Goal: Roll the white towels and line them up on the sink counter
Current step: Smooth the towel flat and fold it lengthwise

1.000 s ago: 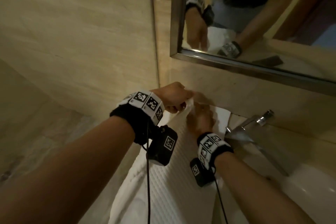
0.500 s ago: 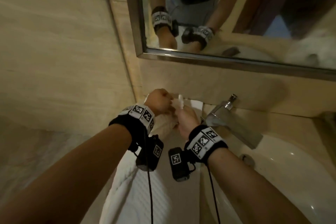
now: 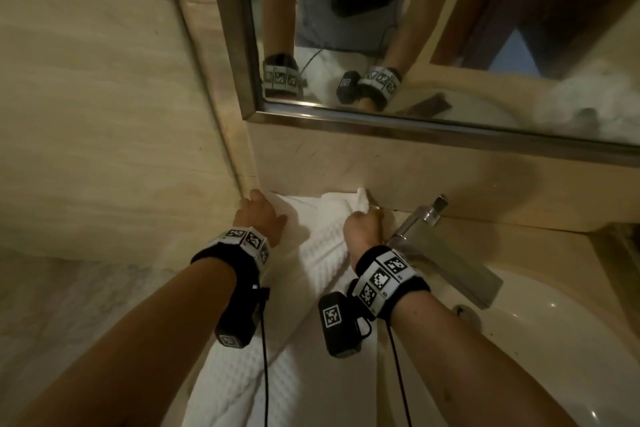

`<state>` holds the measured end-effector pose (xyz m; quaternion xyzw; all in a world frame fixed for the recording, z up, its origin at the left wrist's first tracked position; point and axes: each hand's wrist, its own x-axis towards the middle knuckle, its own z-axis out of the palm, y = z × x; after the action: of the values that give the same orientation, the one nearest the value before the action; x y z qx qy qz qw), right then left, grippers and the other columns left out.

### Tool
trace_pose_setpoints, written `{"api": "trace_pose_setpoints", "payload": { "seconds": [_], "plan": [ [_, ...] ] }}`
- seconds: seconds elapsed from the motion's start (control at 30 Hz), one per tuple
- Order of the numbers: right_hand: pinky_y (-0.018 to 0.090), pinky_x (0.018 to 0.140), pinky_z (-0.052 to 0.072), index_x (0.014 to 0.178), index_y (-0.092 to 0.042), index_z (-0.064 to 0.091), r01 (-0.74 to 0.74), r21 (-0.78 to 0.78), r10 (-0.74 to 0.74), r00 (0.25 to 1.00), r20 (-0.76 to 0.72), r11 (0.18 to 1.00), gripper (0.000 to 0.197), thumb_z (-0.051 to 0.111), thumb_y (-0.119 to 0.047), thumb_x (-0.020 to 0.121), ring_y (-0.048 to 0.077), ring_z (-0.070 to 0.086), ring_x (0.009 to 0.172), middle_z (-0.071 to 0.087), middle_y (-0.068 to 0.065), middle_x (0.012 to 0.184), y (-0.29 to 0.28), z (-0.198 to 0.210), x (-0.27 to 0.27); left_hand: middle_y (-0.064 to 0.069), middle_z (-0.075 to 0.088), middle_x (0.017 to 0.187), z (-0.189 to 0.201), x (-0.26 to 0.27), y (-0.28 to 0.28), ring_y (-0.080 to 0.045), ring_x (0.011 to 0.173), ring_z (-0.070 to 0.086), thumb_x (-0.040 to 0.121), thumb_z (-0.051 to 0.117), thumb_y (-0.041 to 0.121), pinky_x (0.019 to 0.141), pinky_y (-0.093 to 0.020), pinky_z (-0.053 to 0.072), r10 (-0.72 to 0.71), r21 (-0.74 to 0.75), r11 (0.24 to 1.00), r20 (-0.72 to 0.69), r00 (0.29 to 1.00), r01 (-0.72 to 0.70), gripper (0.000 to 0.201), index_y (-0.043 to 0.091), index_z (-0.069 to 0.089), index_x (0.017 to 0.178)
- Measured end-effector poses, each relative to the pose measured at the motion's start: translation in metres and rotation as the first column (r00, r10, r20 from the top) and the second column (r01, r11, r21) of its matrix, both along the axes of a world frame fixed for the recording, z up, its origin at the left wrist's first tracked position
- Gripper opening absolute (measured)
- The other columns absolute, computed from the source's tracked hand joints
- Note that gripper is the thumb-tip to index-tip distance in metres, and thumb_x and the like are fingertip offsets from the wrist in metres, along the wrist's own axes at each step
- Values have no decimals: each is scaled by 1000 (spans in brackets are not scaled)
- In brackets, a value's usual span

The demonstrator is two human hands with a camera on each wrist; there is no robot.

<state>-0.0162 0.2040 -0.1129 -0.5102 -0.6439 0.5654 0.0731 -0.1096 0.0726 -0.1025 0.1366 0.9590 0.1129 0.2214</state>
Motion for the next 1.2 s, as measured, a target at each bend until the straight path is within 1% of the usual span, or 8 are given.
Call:
{"api": "trace_pose_setpoints", "payload": {
  "seconds": [0.27, 0.33, 0.4, 0.57, 0.67, 0.8, 1.0, 1.2],
  "plan": [
    [44, 101, 43, 130, 2, 46, 93, -36, -91, 994, 55, 995, 44, 42, -23, 93, 37, 52, 118, 53, 21, 131, 3, -7, -9, -19, 49, 129, -8, -14, 2, -37, 117, 53, 101, 32, 22, 95, -44, 43, -124, -47, 991, 1, 992, 124, 36, 12, 37, 135],
    [41, 102, 40, 131, -1, 48, -24, 53, 9, 968, 252, 998, 36, 38, -12, 98, 32, 49, 124, 51, 17, 135, 1, 2, -7, -19, 50, 127, -4, -17, -1, -39, 114, 54, 100, 31, 19, 93, -44, 44, -87, -60, 995, -80, 993, 82, 34, 11, 37, 133],
    [44, 105, 37, 134, -2, 48, -425, 330, 184, 803, 567, 843, 37, 37, -7, 99, 32, 45, 129, 49, 16, 139, 0, 12, 1, -19, 49, 127, -2, -18, -6, -41, 113, 55, 99, 33, 17, 92, -45, 44, 5, -56, 998, -134, 991, -12, 35, 9, 36, 133],
    [53, 111, 26, 144, -1, 35, -535, 230, 258, 685, 682, 813, 45, 34, -16, 101, 37, 33, 138, 37, 18, 150, 4, 4, -10, -19, 45, 130, -8, -18, -7, -40, 115, 53, 100, 33, 14, 92, -45, 44, 114, -48, 992, -102, 988, -120, 34, 6, 38, 132],
    [44, 113, 25, 145, 7, 22, -347, 176, 165, 758, 631, 921, 48, 32, -15, 103, 36, 29, 140, 28, 23, 152, 5, 7, -17, -19, 39, 133, -15, -29, -8, -37, 119, 51, 97, 40, 14, 98, -41, 43, 104, -63, 992, -42, 994, -107, 38, 3, 39, 134],
    [47, 113, 23, 143, 2, 33, -542, 292, 180, 656, 733, 788, 47, 37, -18, 101, 36, 30, 139, 33, 22, 149, 14, 1, -22, -19, 41, 137, -22, -36, -3, -34, 125, 45, 99, 35, 21, 103, -37, 39, 28, -65, 998, 33, 999, -26, 42, 1, 38, 137],
    [38, 100, 38, 126, -1, 56, -451, 319, 240, 816, 525, 834, 39, 50, -17, 92, 36, 46, 124, 50, 21, 134, 31, -14, -16, -22, 40, 130, -25, -31, 1, -41, 119, 46, 96, 40, 12, 99, -44, 39, 130, -22, 991, -48, 990, -131, 32, 1, 46, 125],
    [34, 96, 40, 126, -4, 56, -437, 287, 249, 822, 512, 853, 36, 50, -20, 94, 33, 49, 122, 53, 19, 131, 36, -7, -15, -22, 45, 123, -30, -28, 4, -38, 110, 43, 92, 38, 12, 90, -44, 40, -90, -200, 979, -198, 976, 49, 35, -4, 45, 122]
  ]
}}
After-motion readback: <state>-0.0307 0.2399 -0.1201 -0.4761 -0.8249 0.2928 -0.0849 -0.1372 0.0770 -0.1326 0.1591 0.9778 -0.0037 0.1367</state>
